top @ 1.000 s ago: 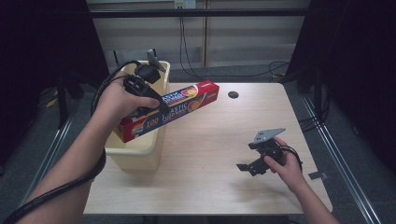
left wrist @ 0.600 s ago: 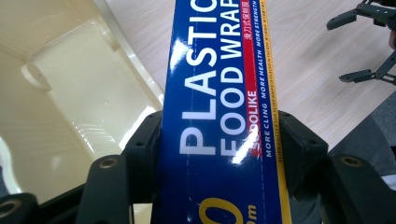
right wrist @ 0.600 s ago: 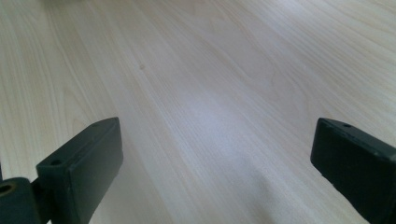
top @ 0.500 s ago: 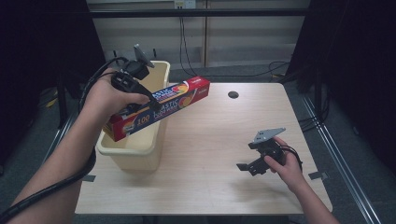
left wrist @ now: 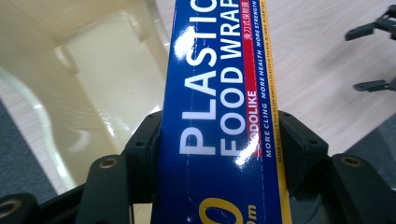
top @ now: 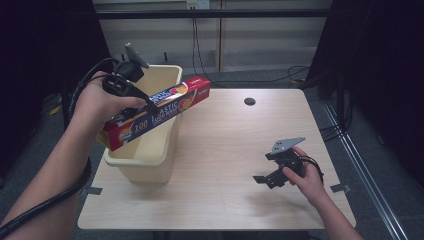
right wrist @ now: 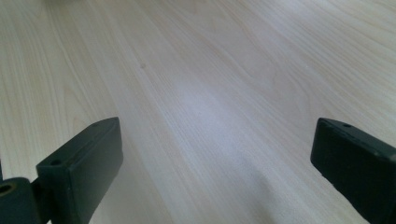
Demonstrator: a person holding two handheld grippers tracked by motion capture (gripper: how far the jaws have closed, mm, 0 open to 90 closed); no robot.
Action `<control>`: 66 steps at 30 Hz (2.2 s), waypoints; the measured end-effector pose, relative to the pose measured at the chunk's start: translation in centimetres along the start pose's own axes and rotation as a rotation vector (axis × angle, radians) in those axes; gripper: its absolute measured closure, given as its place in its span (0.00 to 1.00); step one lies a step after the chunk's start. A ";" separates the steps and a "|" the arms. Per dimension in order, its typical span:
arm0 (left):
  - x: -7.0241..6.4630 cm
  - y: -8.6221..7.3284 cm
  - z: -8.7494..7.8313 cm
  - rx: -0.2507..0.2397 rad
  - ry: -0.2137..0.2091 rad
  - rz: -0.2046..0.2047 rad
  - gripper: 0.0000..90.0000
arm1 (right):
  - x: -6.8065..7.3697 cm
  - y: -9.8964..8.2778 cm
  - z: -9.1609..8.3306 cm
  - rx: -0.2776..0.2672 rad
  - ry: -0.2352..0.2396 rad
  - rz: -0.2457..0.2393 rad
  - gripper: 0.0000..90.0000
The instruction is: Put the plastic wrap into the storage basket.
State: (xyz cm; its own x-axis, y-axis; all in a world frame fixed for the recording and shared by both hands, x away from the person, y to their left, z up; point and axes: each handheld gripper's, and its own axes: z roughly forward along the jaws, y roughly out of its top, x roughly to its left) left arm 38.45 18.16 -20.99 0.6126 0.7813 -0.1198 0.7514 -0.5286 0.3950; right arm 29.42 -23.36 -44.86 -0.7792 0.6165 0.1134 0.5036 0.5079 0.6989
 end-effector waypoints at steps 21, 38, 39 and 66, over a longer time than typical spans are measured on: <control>1.5 -1.1 -1.4 -0.019 0.038 -0.100 0.46 | 0.1 -0.2 0.1 0.025 0.006 -0.011 0.03; 1.9 -1.6 -2.9 -0.038 0.036 -0.142 0.46 | 0.0 -0.4 -0.3 0.022 0.002 -0.013 0.03; 2.1 -1.6 -2.9 -0.046 0.041 -0.129 0.46 | 0.0 -0.4 -0.3 0.023 0.004 -0.011 0.03; 4.1 -3.3 -3.2 -0.049 0.114 -0.235 0.46 | 0.0 -0.3 -0.2 0.020 0.011 -0.021 0.03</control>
State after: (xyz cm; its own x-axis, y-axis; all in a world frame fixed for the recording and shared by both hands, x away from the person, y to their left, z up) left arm 37.71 24.12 -19.86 0.3889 0.9146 -0.1113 0.8553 -0.3135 0.4126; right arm 29.12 -23.66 -44.92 -0.7936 0.5991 0.1065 0.4942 0.5325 0.6872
